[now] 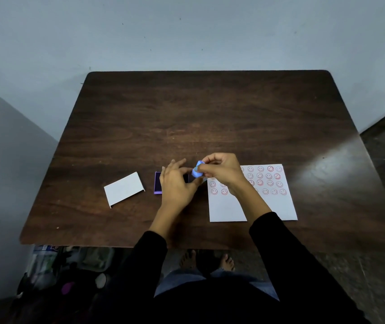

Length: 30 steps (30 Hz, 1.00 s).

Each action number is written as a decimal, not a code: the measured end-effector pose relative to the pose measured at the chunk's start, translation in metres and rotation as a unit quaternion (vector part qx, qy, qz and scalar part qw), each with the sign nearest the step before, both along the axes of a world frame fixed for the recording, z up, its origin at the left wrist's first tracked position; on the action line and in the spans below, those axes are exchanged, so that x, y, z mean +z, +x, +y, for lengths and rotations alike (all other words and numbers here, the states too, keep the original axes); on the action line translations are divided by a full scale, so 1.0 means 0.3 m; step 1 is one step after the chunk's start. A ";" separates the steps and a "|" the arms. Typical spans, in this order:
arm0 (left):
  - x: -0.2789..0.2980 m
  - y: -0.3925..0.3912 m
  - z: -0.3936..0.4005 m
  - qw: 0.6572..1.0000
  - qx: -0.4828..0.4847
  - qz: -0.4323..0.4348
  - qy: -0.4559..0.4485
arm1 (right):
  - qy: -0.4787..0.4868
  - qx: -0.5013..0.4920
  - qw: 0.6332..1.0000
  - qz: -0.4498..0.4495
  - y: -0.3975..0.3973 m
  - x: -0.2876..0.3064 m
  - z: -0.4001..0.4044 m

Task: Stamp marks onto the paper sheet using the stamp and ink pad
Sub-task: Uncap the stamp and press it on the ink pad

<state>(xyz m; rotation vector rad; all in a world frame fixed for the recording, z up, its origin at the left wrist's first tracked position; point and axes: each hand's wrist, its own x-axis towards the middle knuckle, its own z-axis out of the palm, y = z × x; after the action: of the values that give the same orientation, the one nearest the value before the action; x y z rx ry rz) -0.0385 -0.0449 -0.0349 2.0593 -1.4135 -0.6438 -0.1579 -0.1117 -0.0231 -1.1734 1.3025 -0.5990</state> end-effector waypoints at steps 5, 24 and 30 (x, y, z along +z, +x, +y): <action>-0.016 0.010 0.001 1.000 -0.004 -0.002 0.013 | -0.010 0.039 0.999 -0.030 -0.010 -0.004 -0.002; -0.223 -0.086 0.158 0.960 0.005 -0.276 -0.039 | 0.231 -0.164 0.856 -0.433 -0.026 0.016 -0.015; -0.215 -0.070 0.165 0.972 -0.002 -0.233 -0.013 | 0.254 -0.180 0.827 -0.468 -0.019 0.003 -0.011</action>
<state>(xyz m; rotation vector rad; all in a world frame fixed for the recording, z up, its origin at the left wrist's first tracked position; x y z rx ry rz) -0.0597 0.0048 -0.0994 2.2828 -1.6642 -0.1375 -0.1638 -0.1151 -0.0224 -0.0929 0.7188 -0.8800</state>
